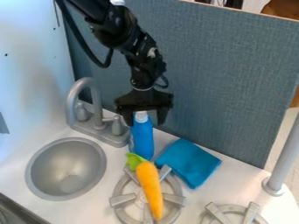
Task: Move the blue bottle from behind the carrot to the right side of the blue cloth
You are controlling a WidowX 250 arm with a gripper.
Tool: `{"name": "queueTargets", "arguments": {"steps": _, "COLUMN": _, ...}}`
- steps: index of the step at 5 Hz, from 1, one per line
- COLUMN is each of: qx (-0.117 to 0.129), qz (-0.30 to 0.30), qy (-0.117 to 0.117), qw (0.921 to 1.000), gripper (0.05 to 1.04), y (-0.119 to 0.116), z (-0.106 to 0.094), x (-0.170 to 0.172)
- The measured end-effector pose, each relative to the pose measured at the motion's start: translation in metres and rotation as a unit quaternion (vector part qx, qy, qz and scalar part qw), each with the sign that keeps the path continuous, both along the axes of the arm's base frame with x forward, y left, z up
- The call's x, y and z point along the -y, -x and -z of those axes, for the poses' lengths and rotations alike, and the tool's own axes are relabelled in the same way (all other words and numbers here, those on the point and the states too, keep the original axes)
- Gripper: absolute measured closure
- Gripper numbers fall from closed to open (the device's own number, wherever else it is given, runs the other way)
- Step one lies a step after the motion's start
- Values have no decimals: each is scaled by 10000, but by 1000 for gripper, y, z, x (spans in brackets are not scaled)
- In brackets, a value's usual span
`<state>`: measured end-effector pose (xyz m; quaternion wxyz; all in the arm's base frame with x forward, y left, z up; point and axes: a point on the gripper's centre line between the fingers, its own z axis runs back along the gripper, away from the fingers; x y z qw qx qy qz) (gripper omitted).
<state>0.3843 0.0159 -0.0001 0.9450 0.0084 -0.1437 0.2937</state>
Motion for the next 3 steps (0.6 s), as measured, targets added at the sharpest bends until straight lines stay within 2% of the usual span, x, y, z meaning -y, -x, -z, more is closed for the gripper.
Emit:
{"name": "queueTargets", "arguments": {"steps": 2, "qx": -186, "qz": 49, "qy": -361, "qw": 9992, "gripper": 75, "y": -17, "z": 11, "x": -11}}
{"name": "queueTargets", "arguments": {"steps": 3, "qx": -214, "qz": 70, "qy": -504, "qw": 9985, "gripper": 130, "y": -22, "z": 13, "x": -15}}
